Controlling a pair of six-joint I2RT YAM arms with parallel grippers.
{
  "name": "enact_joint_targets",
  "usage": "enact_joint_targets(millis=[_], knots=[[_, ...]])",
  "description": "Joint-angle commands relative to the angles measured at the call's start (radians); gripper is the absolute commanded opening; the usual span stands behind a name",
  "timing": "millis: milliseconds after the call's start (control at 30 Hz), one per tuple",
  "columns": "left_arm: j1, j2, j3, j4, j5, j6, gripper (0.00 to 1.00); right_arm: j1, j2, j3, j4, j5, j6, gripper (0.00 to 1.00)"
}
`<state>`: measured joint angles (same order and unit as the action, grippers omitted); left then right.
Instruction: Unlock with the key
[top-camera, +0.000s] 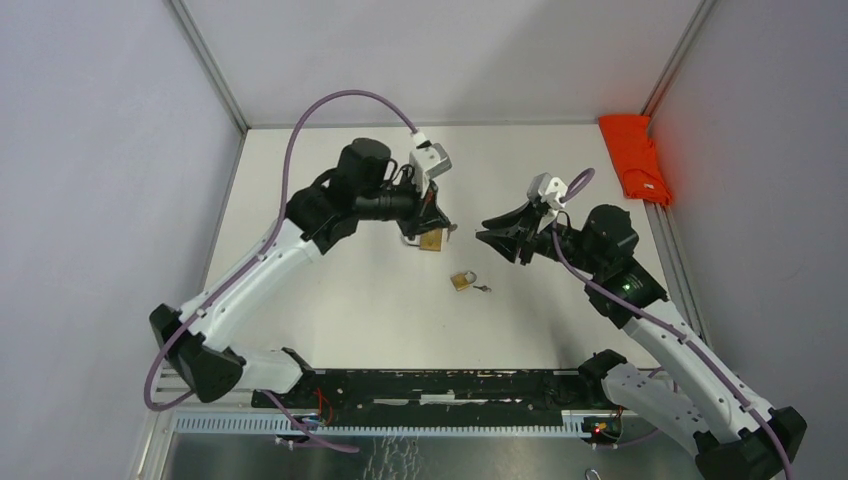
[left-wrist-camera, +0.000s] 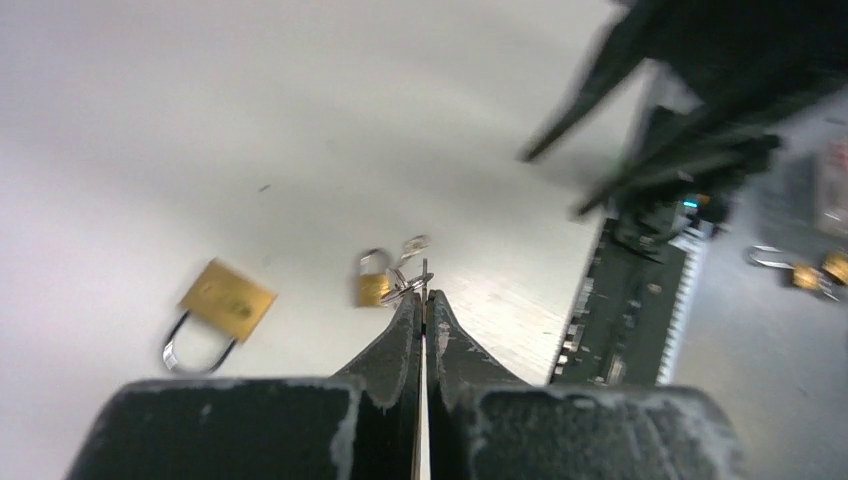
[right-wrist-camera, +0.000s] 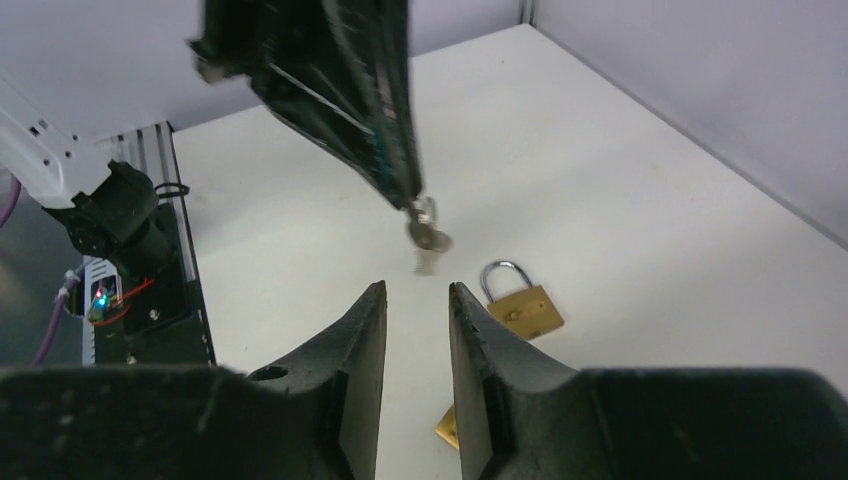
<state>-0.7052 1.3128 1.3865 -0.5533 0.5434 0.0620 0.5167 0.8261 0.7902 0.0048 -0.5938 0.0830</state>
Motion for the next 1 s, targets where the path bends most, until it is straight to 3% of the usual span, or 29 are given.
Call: enact_joint_targets(millis=[0, 233, 333, 533, 800, 967], knots=[[-0.004, 0.139, 0.101, -0.226, -0.307, -0.023, 0.02, 0.000, 0.037, 0.011, 0.116, -0.009, 0.049, 0.33], [-0.005, 0.334, 0.141, -0.317, -0.387, -0.148, 0.02, 0.000, 0.047, -0.009, 0.079, 0.021, 0.034, 0.31], [-0.029, 0.420, 0.212, -0.428, -0.524, -0.154, 0.02, -0.001, 0.030, -0.009, 0.049, 0.058, 0.014, 0.32], [-0.041, 0.368, 0.240, -0.387, -0.548, -0.161, 0.02, 0.000, 0.025, -0.016, 0.008, 0.089, -0.019, 0.32], [-0.040, 0.229, 0.216, -0.319, -0.354, -0.113, 0.02, -0.002, 0.038, -0.151, 0.155, 0.017, 0.018, 0.18], [-0.040, 0.131, 0.181, -0.258, -0.099, -0.033, 0.02, -0.001, 0.100, -0.202, 0.417, -0.111, 0.106, 0.20]])
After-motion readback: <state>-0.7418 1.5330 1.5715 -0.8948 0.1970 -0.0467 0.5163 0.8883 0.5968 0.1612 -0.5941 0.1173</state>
